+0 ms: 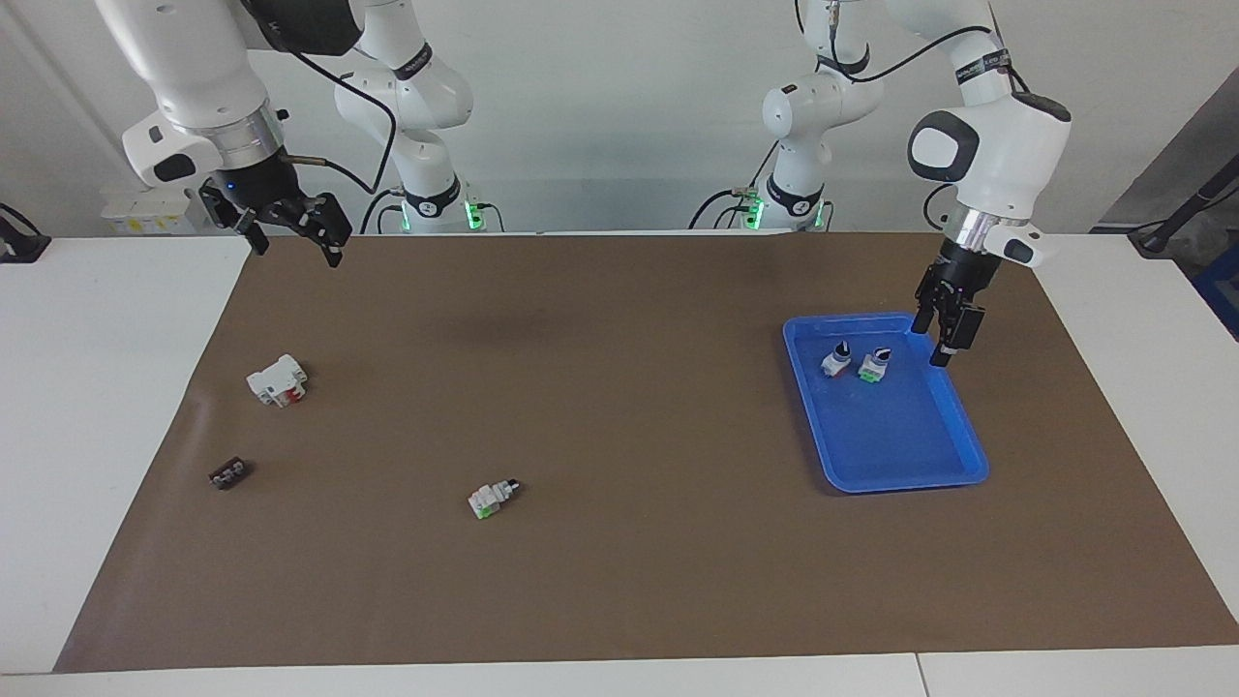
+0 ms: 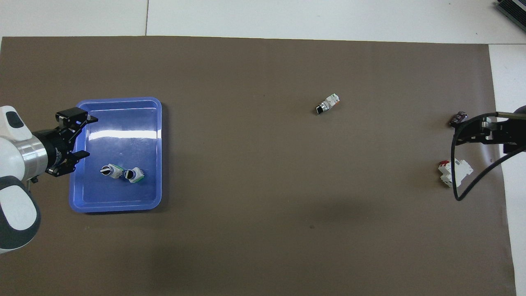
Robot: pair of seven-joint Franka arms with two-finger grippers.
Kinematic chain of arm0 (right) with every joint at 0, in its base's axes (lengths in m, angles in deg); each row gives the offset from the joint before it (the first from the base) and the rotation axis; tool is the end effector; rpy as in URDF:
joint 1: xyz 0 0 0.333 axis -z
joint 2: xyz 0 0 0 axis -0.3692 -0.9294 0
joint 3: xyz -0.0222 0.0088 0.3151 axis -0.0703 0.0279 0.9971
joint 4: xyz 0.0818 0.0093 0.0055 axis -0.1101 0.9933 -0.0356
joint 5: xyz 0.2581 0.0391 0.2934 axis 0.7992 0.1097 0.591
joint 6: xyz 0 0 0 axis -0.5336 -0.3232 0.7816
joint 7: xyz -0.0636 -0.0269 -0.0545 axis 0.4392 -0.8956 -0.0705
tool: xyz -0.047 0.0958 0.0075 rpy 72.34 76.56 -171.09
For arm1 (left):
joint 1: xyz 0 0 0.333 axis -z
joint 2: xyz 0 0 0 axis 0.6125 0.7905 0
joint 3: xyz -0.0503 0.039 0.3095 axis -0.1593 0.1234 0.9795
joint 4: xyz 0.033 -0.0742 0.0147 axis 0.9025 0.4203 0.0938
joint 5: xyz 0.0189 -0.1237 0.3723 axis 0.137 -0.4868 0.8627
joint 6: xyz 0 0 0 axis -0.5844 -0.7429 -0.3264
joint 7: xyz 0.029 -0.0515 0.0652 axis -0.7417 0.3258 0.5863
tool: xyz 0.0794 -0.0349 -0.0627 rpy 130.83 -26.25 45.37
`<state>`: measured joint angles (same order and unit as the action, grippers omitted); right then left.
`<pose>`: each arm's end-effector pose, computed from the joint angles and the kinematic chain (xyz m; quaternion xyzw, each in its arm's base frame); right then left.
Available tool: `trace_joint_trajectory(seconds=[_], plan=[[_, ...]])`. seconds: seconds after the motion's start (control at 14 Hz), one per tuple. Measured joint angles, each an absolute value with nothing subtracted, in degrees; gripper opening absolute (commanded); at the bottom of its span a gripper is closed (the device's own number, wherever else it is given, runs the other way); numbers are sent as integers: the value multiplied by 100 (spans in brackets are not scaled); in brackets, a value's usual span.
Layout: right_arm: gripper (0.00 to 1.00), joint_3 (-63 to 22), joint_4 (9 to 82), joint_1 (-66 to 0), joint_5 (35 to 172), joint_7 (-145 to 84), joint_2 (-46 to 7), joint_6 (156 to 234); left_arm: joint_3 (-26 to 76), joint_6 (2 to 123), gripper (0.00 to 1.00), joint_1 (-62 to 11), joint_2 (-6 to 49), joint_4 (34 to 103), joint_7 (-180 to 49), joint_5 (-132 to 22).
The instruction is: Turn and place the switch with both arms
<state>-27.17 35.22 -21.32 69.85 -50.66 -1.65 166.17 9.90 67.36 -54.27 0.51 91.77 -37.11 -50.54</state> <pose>0.5365 -0.0010 0.6249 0.9945 -0.0993 -0.0121 0.0305 0.5148 -0.0147 0.4616 0.8607 0.4608 0.1341 0.1700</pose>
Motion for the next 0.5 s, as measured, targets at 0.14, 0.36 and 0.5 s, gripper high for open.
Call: trace_joint_trajectory(seconds=[0.14, 0.36, 0.5], plan=[[100, -2718, 3522, -2132, 6985, -5066, -165, 16617, 998, 6740, 100, -5320, 54, 9157, -5123, -5050], [100, -2718, 3522, -2132, 6985, -5066, -165, 16617, 1014, 6740, 100, -5202, 130, 8901, -6880, -5051], [100, -2718, 3522, -2132, 6985, -5066, -165, 16617, 1265, 6711, 100, -4970, 322, 8467, -7462, -4863]])
